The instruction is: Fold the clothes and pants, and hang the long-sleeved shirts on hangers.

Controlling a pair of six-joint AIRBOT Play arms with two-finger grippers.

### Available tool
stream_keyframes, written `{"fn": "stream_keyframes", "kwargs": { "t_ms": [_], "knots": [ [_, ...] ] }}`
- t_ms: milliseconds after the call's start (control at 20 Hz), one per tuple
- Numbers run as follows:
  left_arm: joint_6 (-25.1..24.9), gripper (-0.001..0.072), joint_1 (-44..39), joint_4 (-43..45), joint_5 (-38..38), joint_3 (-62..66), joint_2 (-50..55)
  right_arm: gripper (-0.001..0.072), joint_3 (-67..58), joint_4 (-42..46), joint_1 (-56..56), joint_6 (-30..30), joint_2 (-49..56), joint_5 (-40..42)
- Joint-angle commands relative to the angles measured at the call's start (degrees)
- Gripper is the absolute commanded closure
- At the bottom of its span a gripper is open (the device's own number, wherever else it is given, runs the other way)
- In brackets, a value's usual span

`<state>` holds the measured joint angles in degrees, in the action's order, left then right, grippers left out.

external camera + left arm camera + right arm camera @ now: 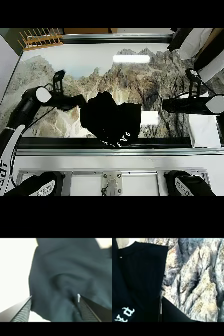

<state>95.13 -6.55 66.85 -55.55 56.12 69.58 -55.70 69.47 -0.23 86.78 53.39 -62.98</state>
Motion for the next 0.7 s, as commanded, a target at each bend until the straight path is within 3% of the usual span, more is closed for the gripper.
{"fn": "stream_keyframes", "kwargs": {
  "t_ms": [0, 100, 200, 300, 350, 400, 450, 650],
  "knots": [
    [-1.88, 0.0086, 6.75, -8.98, 3.17, -8.2, 3.13, 0.0688, -0.04, 0.09, -0.04, -0.02, 2.16, -0.02],
    [-5.11, 0.0086, 5.35, -13.35, 4.24, -8.22, 7.02, 0.0653, -0.04, -0.66, 0.04, -1.11, 4.59, 0.04],
    [-5.38, 0.0086, 3.13, -13.79, 5.2, -6.69, 10.56, 0.0214, -0.04, -4.11, 0.07, -7.5, 7.74, 0.02],
    [-5.35, 0.0088, 1.53, -13.66, 5.03, -4.28, 13.4, 0.02, -0.11, -8.9, 0.07, -12.37, 11.32, 0.81],
    [-5.33, 0.0262, 1.29, -13.53, 5.01, -3.3, 14.27, 0.02, -0.24, -10.75, 0.07, -13.66, 13.25, 1.77],
    [-5.33, 0.059, 1.36, -12.94, 4.7, -2.58, 14.78, 0.02, -0.74, -11.58, 0.07, -14.51, 15.23, 2.62],
    [-5.33, 0.07, 1.64, -12.22, 4.57, -1.97, 14.88, 0.02, -1.86, -11.82, 0.09, -15.58, 17.73, 3.06],
    [-5.35, 0.07, 3.32, -12.17, 4.28, -1.79, 12.98, 0.02, -9.57, -11.72, 0.09, -21.64, 29.35, 3.78]
  ]
}}
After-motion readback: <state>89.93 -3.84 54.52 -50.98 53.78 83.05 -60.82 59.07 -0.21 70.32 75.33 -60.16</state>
